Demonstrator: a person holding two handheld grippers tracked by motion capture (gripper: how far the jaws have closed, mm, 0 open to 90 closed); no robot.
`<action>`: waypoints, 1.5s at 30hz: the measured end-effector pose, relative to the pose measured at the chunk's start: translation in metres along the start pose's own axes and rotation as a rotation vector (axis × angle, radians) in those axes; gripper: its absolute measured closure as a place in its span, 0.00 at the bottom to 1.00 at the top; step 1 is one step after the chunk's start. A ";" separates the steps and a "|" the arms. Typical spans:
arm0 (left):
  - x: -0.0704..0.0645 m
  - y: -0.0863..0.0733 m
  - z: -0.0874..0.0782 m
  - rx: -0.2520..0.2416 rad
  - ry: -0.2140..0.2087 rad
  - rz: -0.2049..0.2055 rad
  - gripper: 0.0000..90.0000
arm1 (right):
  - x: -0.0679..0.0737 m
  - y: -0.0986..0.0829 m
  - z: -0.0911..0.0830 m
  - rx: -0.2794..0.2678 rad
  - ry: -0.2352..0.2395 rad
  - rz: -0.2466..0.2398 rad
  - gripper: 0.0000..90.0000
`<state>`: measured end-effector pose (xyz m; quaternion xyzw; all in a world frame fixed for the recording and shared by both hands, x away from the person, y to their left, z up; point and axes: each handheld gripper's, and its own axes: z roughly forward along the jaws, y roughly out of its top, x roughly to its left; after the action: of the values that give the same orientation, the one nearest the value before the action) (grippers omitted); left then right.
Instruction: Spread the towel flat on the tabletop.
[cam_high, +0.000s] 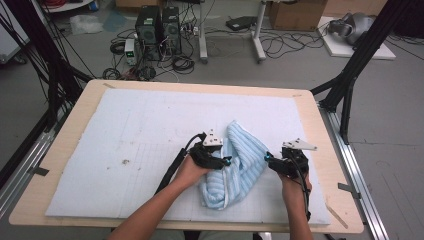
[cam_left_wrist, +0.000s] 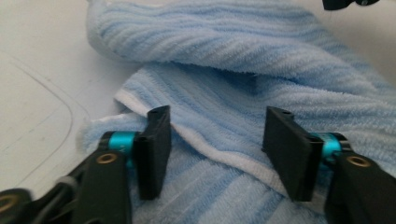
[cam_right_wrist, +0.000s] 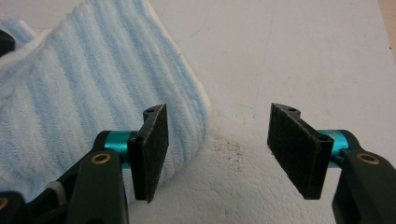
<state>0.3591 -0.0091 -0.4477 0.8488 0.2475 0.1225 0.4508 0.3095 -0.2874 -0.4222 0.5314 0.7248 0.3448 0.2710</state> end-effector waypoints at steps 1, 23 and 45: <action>-0.001 0.000 0.001 0.010 0.004 0.017 0.63 | 0.000 0.000 0.001 0.000 0.001 -0.002 0.42; 0.090 -0.019 -0.099 -0.290 0.120 -0.231 0.98 | 0.009 0.002 0.005 -0.001 0.043 -0.008 0.42; 0.182 -0.093 -0.202 -0.286 0.453 -0.384 0.98 | 0.096 0.039 0.045 0.006 0.306 -0.137 0.46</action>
<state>0.3972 0.2741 -0.4134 0.6659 0.4775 0.2543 0.5137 0.3387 -0.1785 -0.4219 0.4229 0.7931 0.4002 0.1785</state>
